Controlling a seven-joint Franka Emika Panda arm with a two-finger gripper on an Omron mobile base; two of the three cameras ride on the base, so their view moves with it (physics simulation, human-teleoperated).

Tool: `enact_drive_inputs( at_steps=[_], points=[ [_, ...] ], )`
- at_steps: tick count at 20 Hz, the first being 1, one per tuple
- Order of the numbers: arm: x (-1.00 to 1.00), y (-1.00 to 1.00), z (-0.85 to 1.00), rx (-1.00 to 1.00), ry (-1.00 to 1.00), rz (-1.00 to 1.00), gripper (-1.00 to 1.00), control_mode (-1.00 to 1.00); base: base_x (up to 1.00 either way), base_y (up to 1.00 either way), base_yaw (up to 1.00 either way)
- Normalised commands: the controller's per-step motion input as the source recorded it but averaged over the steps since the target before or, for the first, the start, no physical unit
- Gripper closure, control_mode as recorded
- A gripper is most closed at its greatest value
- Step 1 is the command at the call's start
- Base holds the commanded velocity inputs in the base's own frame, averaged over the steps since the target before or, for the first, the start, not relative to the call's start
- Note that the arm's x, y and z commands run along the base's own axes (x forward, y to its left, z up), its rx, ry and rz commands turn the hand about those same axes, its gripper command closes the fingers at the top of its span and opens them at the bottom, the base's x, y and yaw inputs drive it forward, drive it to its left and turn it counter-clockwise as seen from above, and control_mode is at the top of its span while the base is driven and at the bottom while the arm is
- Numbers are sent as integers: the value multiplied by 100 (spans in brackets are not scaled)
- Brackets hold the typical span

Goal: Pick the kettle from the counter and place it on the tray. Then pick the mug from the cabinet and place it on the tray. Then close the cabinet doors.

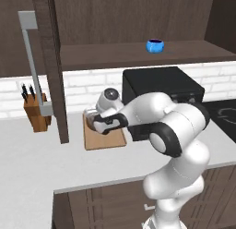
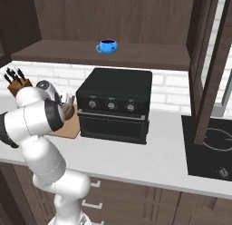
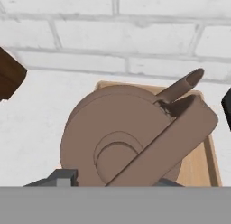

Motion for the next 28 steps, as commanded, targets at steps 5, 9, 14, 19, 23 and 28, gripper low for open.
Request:
enact_drive_inputs(
  at_steps=[5, 9, 14, 19, 23, 28],
  points=[
    [30, 0, -10, -1, 6, 1, 100, -100, 0, 0, 0],
    [4, -4, -17, -11, 8, 0, 100, -100, 0, 0, 0],
    [0, -5, -20, -14, 0, -1, 100, -100, 0, 0, 0],
    [4, -10, -21, -9, 0, -1, 100, -100, 0, 0, 0],
    [5, -13, -24, -3, 0, 0, -100, -100, 0, 0, 0],
    [2, -22, -16, -1, 0, 0, -100, -100, 0, 0, 0]
  ],
)
